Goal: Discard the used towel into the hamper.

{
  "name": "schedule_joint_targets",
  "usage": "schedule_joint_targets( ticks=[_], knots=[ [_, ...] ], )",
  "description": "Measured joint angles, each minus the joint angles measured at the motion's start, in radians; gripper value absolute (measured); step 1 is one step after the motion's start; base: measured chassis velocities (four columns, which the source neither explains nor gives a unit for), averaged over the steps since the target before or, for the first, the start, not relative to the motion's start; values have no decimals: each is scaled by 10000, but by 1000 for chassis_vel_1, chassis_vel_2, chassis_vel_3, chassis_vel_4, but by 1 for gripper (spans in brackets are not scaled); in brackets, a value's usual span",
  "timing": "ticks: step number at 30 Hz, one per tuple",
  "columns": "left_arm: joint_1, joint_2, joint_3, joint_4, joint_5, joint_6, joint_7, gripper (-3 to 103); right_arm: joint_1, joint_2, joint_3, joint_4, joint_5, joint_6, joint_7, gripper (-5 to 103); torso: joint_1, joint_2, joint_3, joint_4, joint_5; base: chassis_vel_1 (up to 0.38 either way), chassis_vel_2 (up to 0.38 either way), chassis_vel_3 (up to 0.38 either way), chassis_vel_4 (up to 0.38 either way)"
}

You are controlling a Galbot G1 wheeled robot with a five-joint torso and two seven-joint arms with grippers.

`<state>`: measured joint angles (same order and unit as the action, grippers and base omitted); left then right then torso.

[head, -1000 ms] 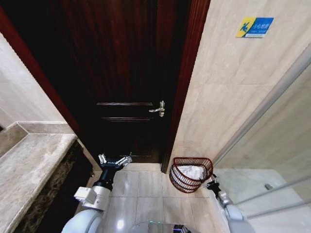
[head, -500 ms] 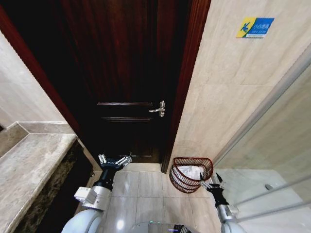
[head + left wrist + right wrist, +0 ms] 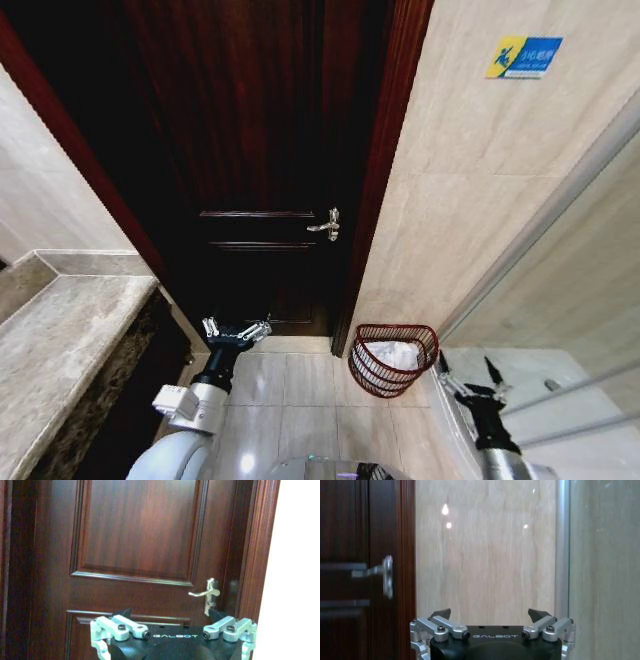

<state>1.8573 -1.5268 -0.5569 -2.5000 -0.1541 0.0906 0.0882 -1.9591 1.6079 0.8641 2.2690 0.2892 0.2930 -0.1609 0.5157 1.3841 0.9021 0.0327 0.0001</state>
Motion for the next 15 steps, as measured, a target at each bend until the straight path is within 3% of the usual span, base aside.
schedule_joint_targets(
  ticks=[6,9,15],
  knots=[
    [0,0,0,0,0,0,0,100,0,1,121,1131,410,-269,370,100,1,0,0,0,0,0,0,0,0],
    [0,0,0,0,0,0,0,100,121,-88,443,1319,559,-39,-170,100,1,0,0,-1,-2,0,0,0,0],
    [0,0,0,0,0,0,0,100,646,-173,491,1515,434,-154,-276,100,2,-1,0,1,1,0,0,0,0]
  ],
)
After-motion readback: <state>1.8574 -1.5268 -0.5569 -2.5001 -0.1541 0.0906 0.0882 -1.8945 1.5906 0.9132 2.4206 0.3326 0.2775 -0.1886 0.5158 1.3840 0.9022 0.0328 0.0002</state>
